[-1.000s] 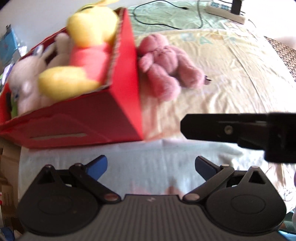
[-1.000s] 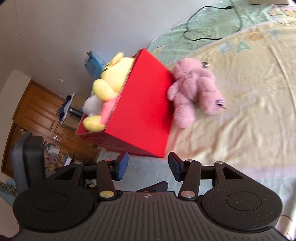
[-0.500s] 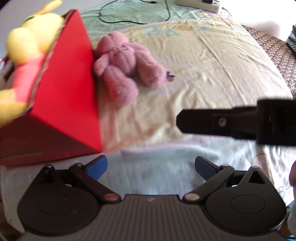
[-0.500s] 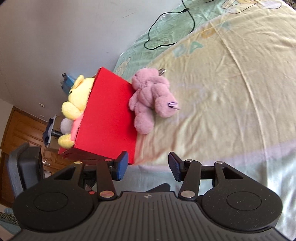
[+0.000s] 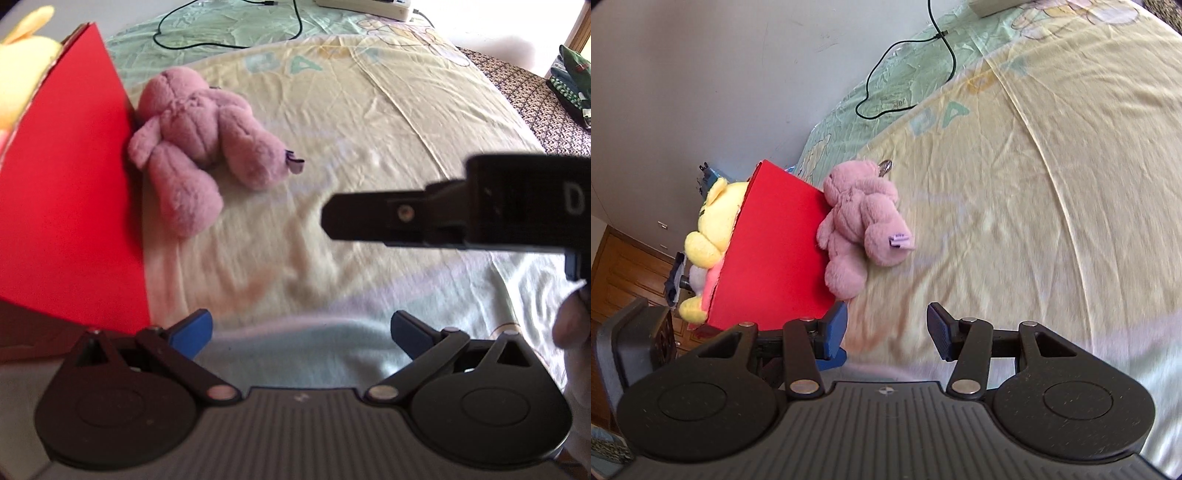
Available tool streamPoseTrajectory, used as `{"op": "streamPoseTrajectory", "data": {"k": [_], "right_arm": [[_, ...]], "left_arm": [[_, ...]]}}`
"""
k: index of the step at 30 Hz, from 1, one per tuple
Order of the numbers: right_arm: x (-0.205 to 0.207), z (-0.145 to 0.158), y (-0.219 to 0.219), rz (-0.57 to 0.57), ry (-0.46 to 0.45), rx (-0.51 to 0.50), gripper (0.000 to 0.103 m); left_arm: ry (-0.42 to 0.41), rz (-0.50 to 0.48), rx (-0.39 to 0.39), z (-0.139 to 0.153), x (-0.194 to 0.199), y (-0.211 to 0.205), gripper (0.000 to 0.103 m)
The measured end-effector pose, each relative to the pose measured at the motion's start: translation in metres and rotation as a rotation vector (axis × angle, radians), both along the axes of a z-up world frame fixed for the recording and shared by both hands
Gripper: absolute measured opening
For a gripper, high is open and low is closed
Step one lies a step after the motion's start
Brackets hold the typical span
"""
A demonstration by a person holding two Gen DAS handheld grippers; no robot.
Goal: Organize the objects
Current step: 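Lower the right gripper and close it on the pink teddy bear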
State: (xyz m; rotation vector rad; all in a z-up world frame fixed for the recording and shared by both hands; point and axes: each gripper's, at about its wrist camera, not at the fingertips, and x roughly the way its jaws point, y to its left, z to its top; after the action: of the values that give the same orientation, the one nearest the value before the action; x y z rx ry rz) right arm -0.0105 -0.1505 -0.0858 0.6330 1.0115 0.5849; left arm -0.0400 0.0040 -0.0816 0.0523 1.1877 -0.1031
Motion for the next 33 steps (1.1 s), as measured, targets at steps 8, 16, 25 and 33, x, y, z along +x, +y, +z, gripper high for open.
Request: {"op": "streamPoseTrajectory", "data": {"k": [8, 16, 25, 33], "right_arm": [[0.031, 0.003, 0.009, 0.045, -0.058, -0.031, 0.052], [0.069, -0.010, 0.033, 0.091, -0.064, -0.057, 0.052], [0.086, -0.022, 0.041, 0.140, -0.028, -0.023, 0.033], [0.065, -0.017, 0.022, 0.138, -0.025, -0.027, 0.032]], "left_arm": [[-0.023, -0.003, -0.026, -0.005, 0.003, 0.006, 0.102], [-0.055, -0.014, -0.045, -0.001, 0.002, 0.011, 0.096], [-0.061, -0.017, -0.054, 0.001, 0.003, 0.015, 0.094], [-0.093, -0.051, -0.073, 0.014, -0.005, 0.016, 0.099]]}}
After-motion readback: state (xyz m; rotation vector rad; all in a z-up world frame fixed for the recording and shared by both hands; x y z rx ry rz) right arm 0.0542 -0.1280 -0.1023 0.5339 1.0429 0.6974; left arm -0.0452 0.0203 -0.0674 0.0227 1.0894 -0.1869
